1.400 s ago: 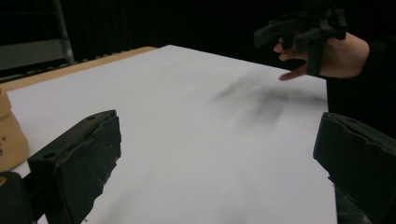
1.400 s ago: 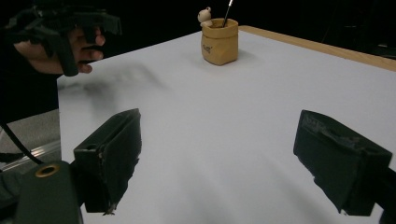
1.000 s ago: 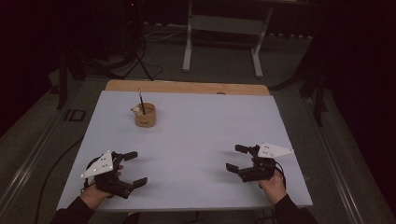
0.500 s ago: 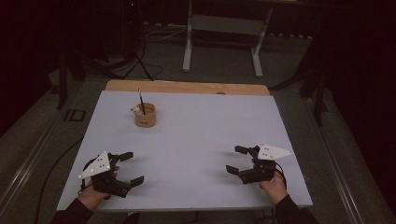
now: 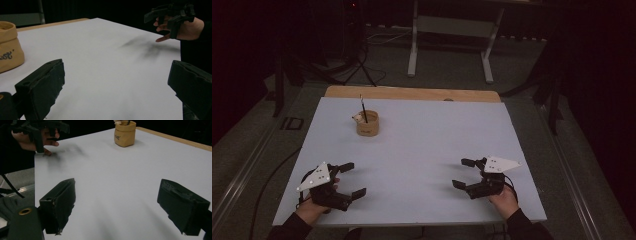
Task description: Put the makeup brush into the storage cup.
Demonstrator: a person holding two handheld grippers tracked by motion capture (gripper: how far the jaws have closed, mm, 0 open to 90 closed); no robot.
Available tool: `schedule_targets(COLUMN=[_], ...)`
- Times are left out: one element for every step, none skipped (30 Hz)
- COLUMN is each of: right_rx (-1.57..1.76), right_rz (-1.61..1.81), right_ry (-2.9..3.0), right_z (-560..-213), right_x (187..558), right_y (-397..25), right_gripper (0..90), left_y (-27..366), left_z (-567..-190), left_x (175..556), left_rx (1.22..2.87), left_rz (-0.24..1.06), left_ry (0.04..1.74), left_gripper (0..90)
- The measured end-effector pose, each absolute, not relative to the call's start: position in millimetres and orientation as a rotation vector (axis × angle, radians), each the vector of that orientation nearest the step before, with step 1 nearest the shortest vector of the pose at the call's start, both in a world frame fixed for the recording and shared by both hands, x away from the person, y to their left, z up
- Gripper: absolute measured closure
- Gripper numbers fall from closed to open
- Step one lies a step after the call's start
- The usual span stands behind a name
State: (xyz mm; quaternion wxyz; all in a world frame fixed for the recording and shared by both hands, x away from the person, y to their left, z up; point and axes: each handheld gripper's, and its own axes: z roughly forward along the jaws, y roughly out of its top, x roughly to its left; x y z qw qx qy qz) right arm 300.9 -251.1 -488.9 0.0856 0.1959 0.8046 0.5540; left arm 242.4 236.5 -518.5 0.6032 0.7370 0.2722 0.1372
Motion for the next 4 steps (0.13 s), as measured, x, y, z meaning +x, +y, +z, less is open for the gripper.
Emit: schedule_targets(right_rx=[0.583, 0.583, 0.583, 0.582], right_rz=[1.652, 1.652, 1.652, 1.651], right_ry=[2.398, 2.398, 2.398, 2.399], right_z=[-488.9, -488.9, -488.9, -488.9], right_x=[300.9, 300.9, 300.9, 300.9], right_y=[-251.0, -251.0, -251.0, -251.0], right_gripper=[15.0, 15.0, 15.0, 15.0], left_y=[236.5, 236.4, 236.4, 236.3], left_z=[-518.5, -518.6, -518.6, -518.7], left_x=[242.4, 242.4, 242.4, 242.5], left_rx=[1.706, 1.709, 1.709, 1.709], left_rz=[0.318, 0.319, 0.319, 0.317], left_ry=[0.630, 0.629, 0.629, 0.631], left_gripper=[1.0, 1.0, 1.0, 1.0])
